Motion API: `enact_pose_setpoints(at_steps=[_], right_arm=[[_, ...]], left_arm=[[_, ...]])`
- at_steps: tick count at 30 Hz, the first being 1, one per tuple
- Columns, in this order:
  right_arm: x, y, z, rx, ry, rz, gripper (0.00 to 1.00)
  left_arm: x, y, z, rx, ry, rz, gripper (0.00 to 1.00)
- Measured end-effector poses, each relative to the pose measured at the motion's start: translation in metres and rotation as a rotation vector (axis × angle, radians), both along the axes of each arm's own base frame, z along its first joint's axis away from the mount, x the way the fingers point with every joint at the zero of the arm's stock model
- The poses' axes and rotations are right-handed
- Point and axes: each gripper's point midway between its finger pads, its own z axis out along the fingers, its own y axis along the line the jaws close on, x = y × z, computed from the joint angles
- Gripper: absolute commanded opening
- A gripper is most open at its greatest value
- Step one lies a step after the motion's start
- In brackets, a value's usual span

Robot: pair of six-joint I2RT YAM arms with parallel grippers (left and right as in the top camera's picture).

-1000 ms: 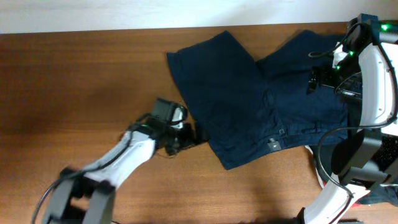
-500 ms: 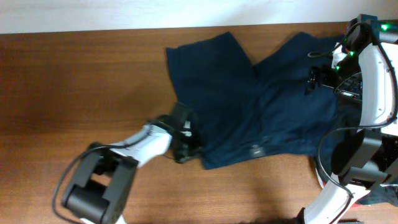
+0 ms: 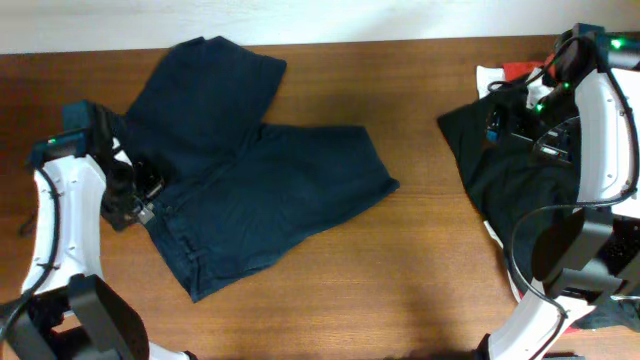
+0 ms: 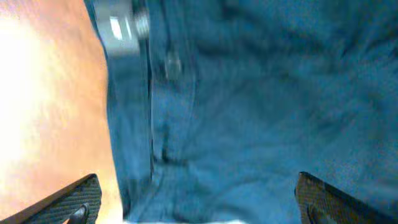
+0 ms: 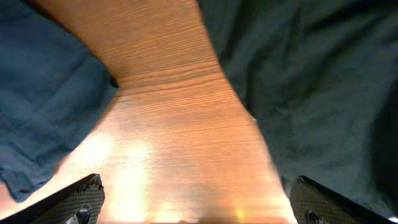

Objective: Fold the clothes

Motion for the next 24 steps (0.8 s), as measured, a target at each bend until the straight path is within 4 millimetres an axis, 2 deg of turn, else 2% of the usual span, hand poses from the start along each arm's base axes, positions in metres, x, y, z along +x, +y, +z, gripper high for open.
enact_pose_setpoints(at_steps=[3, 6, 8, 9, 10, 12, 13, 14, 15, 16, 18, 20, 22, 24], right_arm=[[0.003, 0.051, -0.023, 0.048, 0.008, 0.120, 0.85], [-0.006, 0.095, -0.072, 0.122, 0.046, 0.203, 0.80], [0.000, 0.114, -0.102, 0.181, -0.012, 0.228, 0.79], [-0.009, 0.128, -0.125, 0.225, 0.000, 0.243, 0.79], [-0.008, 0.140, -0.140, 0.245, -0.034, 0.261, 0.78], [-0.006, 0.161, -0.159, 0.269, -0.082, 0.284, 0.72], [-0.005, 0.171, -0.166, 0.277, -0.104, 0.288, 0.62], [0.005, 0.182, -0.168, 0.273, -0.146, 0.261, 0.21], [0.004, 0.183, -0.170, 0.260, -0.139, 0.243, 0.08], [0.010, 0.178, -0.175, 0.205, -0.149, 0.210, 0.04], [0.010, 0.161, -0.182, 0.116, -0.128, 0.148, 0.04], [-0.009, 0.134, -0.184, 0.027, -0.018, 0.094, 0.04], [-0.027, 0.076, -0.182, -0.124, 0.092, -0.013, 0.04], [-0.059, 0.020, -0.172, -0.260, 0.223, -0.134, 0.04]], left_arm=[[-0.025, -0.033, -0.017, -0.029, 0.111, -0.081, 0.99], [-0.039, -0.057, -0.032, -0.037, 0.168, -0.154, 0.99], [-0.039, -0.066, -0.032, -0.033, 0.170, -0.190, 0.99], [-0.040, -0.072, -0.033, -0.033, 0.171, -0.209, 0.99], [-0.040, -0.075, -0.033, -0.033, 0.173, -0.218, 0.99], [-0.041, -0.076, -0.033, -0.032, 0.174, -0.223, 0.99], [-0.040, -0.077, -0.033, -0.032, 0.171, -0.225, 0.99], [-0.040, -0.078, -0.033, -0.031, 0.171, -0.230, 0.99], [-0.040, -0.081, -0.033, -0.031, 0.170, -0.239, 0.99], [-0.040, -0.082, -0.033, -0.030, 0.170, -0.242, 0.99], [-0.040, -0.082, -0.033, -0.030, 0.169, -0.245, 0.99], [-0.039, -0.082, -0.033, -0.030, 0.167, -0.244, 0.99], [-0.034, -0.082, -0.033, -0.027, 0.147, -0.245, 0.99], [-0.032, -0.082, -0.034, -0.026, 0.139, -0.245, 0.99]])
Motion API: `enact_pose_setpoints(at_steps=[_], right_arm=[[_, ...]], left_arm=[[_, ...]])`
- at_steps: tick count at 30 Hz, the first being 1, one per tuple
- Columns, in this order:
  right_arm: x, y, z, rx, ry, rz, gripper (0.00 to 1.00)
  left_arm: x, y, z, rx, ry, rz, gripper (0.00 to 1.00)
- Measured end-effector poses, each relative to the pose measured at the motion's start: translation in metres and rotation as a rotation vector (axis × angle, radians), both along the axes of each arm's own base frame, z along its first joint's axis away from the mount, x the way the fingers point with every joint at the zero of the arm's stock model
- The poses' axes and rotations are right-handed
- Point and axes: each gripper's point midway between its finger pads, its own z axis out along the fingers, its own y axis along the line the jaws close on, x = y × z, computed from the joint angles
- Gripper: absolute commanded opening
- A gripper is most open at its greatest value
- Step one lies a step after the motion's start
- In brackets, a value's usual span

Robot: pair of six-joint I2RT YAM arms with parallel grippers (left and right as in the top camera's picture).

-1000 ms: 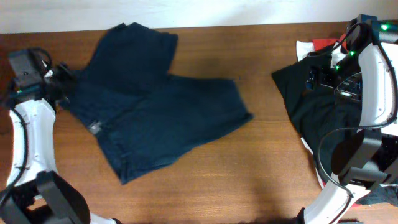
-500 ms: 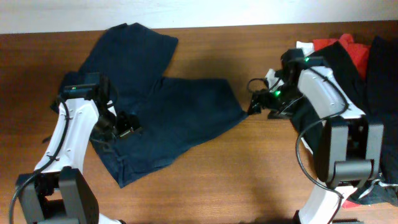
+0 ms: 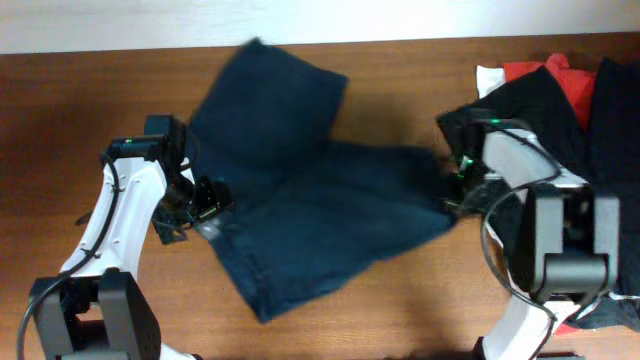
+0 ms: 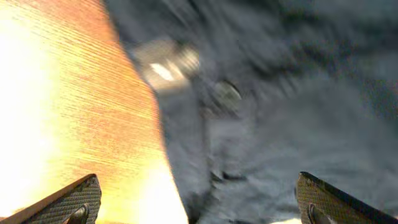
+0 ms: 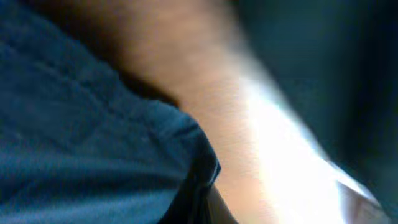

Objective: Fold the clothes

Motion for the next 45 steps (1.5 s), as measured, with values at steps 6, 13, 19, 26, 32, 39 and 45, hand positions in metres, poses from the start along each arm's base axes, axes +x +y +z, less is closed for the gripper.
enact_pose_setpoints(at_steps=[6, 13, 19, 26, 32, 39, 45], right_arm=[[-0.060, -0.037, 0.029, -0.143, 0.236, -0.090, 0.04], [-0.059, -0.039, 0.029, -0.153, 0.233, -0.098, 0.04], [-0.059, -0.038, 0.029, -0.153, 0.232, -0.098, 0.04], [-0.041, -0.016, 0.020, -0.034, 0.157, -0.117, 0.04], [0.004, 0.095, 0.011, 0.238, -0.033, 0.092, 0.04], [0.018, 0.117, 0.011, 0.283, -0.107, 0.192, 0.05], [0.012, 0.111, 0.010, 0.259, -0.083, 0.239, 0.06]], left_arm=[[0.030, 0.001, -0.005, 0.007, -0.121, 0.026, 0.89], [0.034, 0.005, -0.065, 0.021, -0.213, 0.104, 0.58], [0.050, 0.007, -0.082, 0.031, -0.314, 0.113, 0.23], [0.111, 0.030, -0.085, 0.057, -0.499, 0.174, 0.01], [0.198, 0.076, 0.004, 0.112, -0.807, 0.243, 0.01], [0.082, 0.065, -0.051, 0.119, -0.246, 0.166, 0.48], [0.045, 0.065, -0.008, 0.104, -0.217, 0.120, 0.64]])
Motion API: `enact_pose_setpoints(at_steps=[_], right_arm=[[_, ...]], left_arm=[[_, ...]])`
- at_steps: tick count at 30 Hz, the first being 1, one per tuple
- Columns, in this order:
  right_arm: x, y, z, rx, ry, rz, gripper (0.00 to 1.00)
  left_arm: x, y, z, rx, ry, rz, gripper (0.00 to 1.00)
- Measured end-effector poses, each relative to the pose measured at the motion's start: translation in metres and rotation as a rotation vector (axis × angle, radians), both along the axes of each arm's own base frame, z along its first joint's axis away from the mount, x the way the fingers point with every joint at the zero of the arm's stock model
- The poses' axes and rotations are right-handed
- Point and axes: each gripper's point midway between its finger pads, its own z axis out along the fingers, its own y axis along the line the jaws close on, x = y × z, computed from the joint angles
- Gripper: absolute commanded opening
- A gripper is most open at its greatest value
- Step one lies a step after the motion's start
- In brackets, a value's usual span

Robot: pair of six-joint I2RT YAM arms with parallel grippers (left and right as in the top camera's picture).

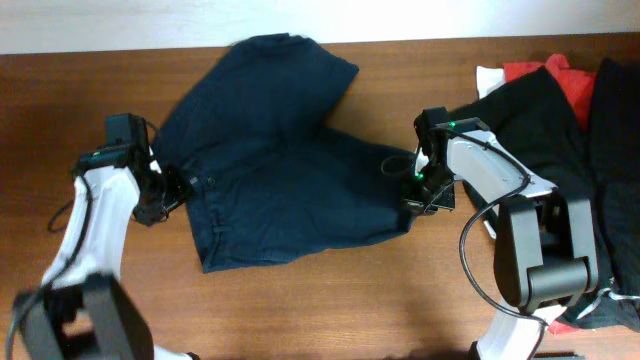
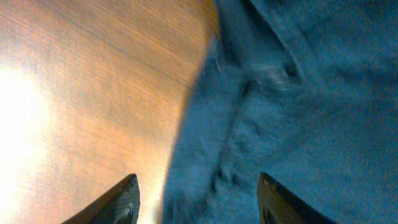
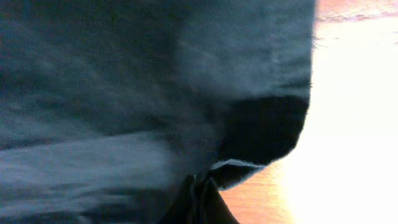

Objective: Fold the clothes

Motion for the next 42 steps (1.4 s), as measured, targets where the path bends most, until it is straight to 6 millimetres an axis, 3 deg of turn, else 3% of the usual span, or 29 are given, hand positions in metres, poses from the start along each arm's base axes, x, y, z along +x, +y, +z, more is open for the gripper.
enact_pose_setpoints(at_steps=[1, 2, 4, 6, 8, 10, 13, 16, 20, 22, 25, 27, 28, 29, 31, 32, 33, 35, 38, 40, 42], right_arm=[[0.001, -0.006, -0.001, -0.034, -0.006, 0.012, 0.05], [0.001, -0.011, -0.002, -0.064, -0.010, 0.027, 0.06], [0.003, -0.020, -0.002, -0.116, -0.023, 0.045, 0.05], [0.012, -0.023, 0.002, -0.135, -0.051, 0.048, 0.06], [0.014, -0.024, 0.004, -0.142, -0.058, 0.050, 0.06], [0.013, -0.025, 0.004, -0.149, -0.055, 0.053, 0.06], [0.011, -0.026, 0.004, -0.150, -0.046, 0.055, 0.06], [0.010, -0.026, 0.005, -0.151, -0.040, 0.059, 0.06], [0.007, -0.027, 0.005, -0.152, -0.027, 0.063, 0.06], [0.003, -0.027, 0.006, -0.154, -0.014, 0.064, 0.04], [-0.002, -0.030, 0.006, -0.158, 0.010, 0.060, 0.04], [-0.005, -0.040, 0.017, -0.147, 0.045, 0.024, 0.04], [0.006, -0.047, 0.037, -0.111, 0.029, -0.025, 0.04], [0.016, -0.053, 0.056, -0.089, 0.002, -0.053, 0.04], [0.040, -0.076, 0.107, -0.072, -0.086, -0.125, 0.04], [0.046, -0.089, 0.129, -0.069, -0.124, -0.165, 0.04], [0.047, -0.100, 0.144, -0.062, -0.139, -0.199, 0.04], [0.042, -0.115, 0.168, -0.041, -0.161, -0.257, 0.04], [0.030, -0.117, 0.185, -0.013, -0.176, -0.271, 0.04], [0.020, -0.120, 0.212, -0.012, -0.259, -0.277, 0.04], [0.021, -0.119, 0.236, -0.005, -0.374, -0.249, 0.04]], left_arm=[[-0.014, -0.013, 0.021, -0.032, 0.000, -0.011, 0.65], [-0.025, -0.023, 0.029, -0.054, 0.020, -0.009, 0.65], [-0.060, -0.053, 0.028, -0.098, 0.170, 0.025, 0.65], [-0.086, -0.075, 0.020, -0.114, 0.282, 0.119, 0.65], [-0.101, -0.084, 0.008, -0.108, 0.348, 0.228, 0.65], [-0.127, -0.097, -0.020, -0.084, 0.428, 0.400, 0.64], [-0.128, -0.105, -0.054, -0.093, 0.390, 0.539, 0.64], [-0.124, -0.091, -0.077, -0.035, 0.305, 0.619, 0.64], [-0.100, -0.085, -0.086, -0.042, 0.156, 0.644, 0.30], [-0.094, -0.083, -0.086, -0.036, 0.123, 0.651, 0.01], [-0.091, -0.081, -0.086, -0.026, 0.106, 0.619, 0.01], [-0.096, -0.080, -0.084, 0.003, 0.129, 0.486, 0.01], [-0.103, -0.085, -0.079, 0.005, 0.170, 0.372, 0.01], [-0.096, -0.093, -0.063, -0.011, 0.162, 0.241, 0.01], [-0.059, -0.108, 0.003, -0.032, 0.036, 0.023, 0.01], [-0.041, -0.121, 0.047, -0.046, -0.051, -0.072, 0.01], [-0.040, -0.129, 0.068, -0.058, -0.073, -0.116, 0.01], [-0.053, -0.144, 0.098, -0.114, -0.046, -0.185, 0.01], [-0.092, -0.154, 0.113, -0.200, 0.099, -0.217, 0.01], [-0.116, -0.160, 0.131, -0.264, 0.153, -0.225, 0.01], [-0.128, -0.162, 0.154, -0.305, 0.101, -0.239, 0.01]])
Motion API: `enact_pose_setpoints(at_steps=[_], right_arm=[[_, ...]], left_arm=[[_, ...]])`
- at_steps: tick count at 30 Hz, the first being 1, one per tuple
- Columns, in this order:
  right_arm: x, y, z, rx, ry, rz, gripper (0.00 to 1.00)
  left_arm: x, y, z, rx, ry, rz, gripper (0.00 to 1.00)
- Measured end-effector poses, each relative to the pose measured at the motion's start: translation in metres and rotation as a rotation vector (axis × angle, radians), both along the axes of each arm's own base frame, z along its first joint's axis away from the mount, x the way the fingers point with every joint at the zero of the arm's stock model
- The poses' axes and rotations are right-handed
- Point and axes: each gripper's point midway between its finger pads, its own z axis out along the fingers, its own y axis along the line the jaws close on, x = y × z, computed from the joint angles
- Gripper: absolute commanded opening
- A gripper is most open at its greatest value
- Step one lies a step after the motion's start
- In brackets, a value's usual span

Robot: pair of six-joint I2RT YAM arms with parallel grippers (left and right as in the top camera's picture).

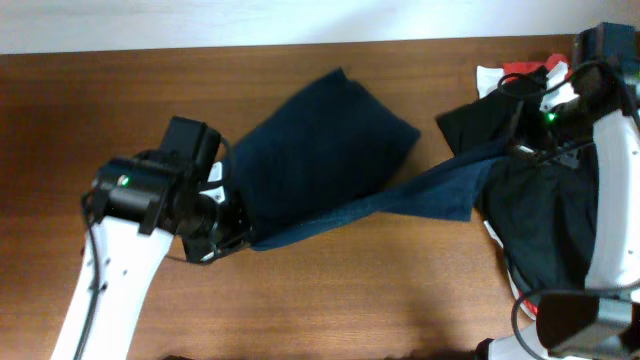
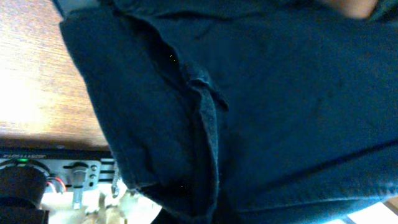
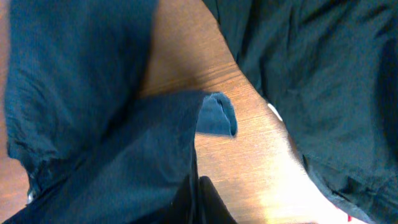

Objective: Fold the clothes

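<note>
The dark blue shorts [image 1: 330, 150] hang stretched between my two grippers above the wooden table [image 1: 90, 110]. My left gripper [image 1: 228, 232] holds the waist end low at the left; in the left wrist view the shorts [image 2: 280, 93] fill the frame and hide the fingers. My right gripper [image 1: 512, 150] is shut on a leg hem at the right. Seen from the right wrist, its fingertips [image 3: 198, 196] pinch the blue cloth [image 3: 93, 124]. One leg still slopes back toward the table's far middle.
A pile of other clothes sits at the right edge: a black garment [image 1: 540, 210] [image 3: 311, 74] with red cloth [image 1: 522, 68] and white cloth behind it. The right gripper hangs just left of this pile.
The shorts lay flat at mid table, left gripper open at the waistband, right gripper shut on the leg hem. Now both grippers hold the shorts and it is raised and stretched between them.
First the shorts lay flat left of centre, left gripper open by the waistband, right arm over the pile. Then the shorts sat further right with the right gripper at a leg hem. Later the right was shut on that hem. Now both hold the shorts aloft.
</note>
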Motion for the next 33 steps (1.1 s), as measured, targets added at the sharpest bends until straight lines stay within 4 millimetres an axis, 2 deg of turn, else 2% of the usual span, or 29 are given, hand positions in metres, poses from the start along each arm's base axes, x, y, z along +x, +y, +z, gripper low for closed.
enact_pose_setpoints(at_steps=[1, 2, 4, 6, 7, 10, 12, 14, 15, 17, 18, 20, 23, 27, 28, 30, 33], right_arm=[[0.014, 0.007, 0.014, 0.005, -0.104, 0.054, 0.04], [0.025, 0.014, 0.019, 0.000, -0.157, 0.094, 0.04], [0.055, 0.036, 0.026, -0.037, -0.274, 0.211, 0.04], [0.083, 0.060, 0.016, -0.077, -0.316, 0.307, 0.04], [0.090, 0.064, 0.005, -0.089, -0.302, 0.323, 0.04], [0.110, 0.075, -0.032, -0.109, -0.240, 0.358, 0.04], [0.124, 0.088, -0.050, -0.113, -0.239, 0.390, 0.04], [0.140, 0.105, -0.052, -0.114, -0.293, 0.429, 0.04], [0.153, 0.124, -0.047, -0.117, -0.361, 0.466, 0.05], [0.167, 0.138, -0.039, -0.125, -0.435, 0.488, 0.04], [0.170, 0.145, -0.043, -0.126, -0.441, 0.499, 0.05], [0.179, 0.159, -0.065, -0.127, -0.423, 0.525, 0.04], [0.193, 0.168, -0.093, -0.143, -0.411, 0.534, 0.05], [0.201, 0.168, -0.101, -0.152, -0.421, 0.529, 0.10], [0.210, 0.166, -0.099, -0.176, -0.452, 0.519, 0.10], [0.227, 0.156, -0.087, -0.203, -0.525, 0.485, 0.10], [0.237, 0.161, -0.075, -0.176, -0.593, 0.489, 0.12]], left_arm=[[-0.006, 0.000, 0.011, -0.022, -0.043, 0.003, 0.01], [-0.008, 0.001, 0.016, -0.029, -0.065, 0.005, 0.01], [-0.007, 0.006, 0.012, -0.006, -0.064, 0.039, 0.01], [0.000, 0.015, -0.023, 0.049, -0.023, 0.103, 0.01], [0.010, 0.020, -0.039, 0.079, -0.042, 0.152, 0.01], [0.037, 0.036, -0.070, 0.146, -0.093, 0.313, 0.01], [0.049, 0.049, -0.087, 0.158, -0.104, 0.447, 0.01], [0.050, 0.057, -0.103, 0.152, -0.080, 0.543, 0.01], [0.051, 0.065, -0.117, 0.147, -0.066, 0.609, 0.01], [0.058, 0.071, -0.128, 0.141, -0.094, 0.650, 0.01], [0.058, 0.072, -0.134, 0.148, -0.093, 0.658, 0.01], [0.055, 0.079, -0.147, 0.190, -0.069, 0.693, 0.02], [0.067, 0.089, -0.166, 0.244, -0.062, 0.749, 0.02], [0.084, 0.094, -0.176, 0.261, -0.099, 0.798, 0.04], [0.086, 0.097, -0.175, 0.269, -0.112, 0.807, 0.04], [0.084, 0.112, -0.179, 0.325, -0.129, 0.847, 0.12], [0.094, 0.118, -0.177, 0.330, -0.175, 0.885, 0.17]])
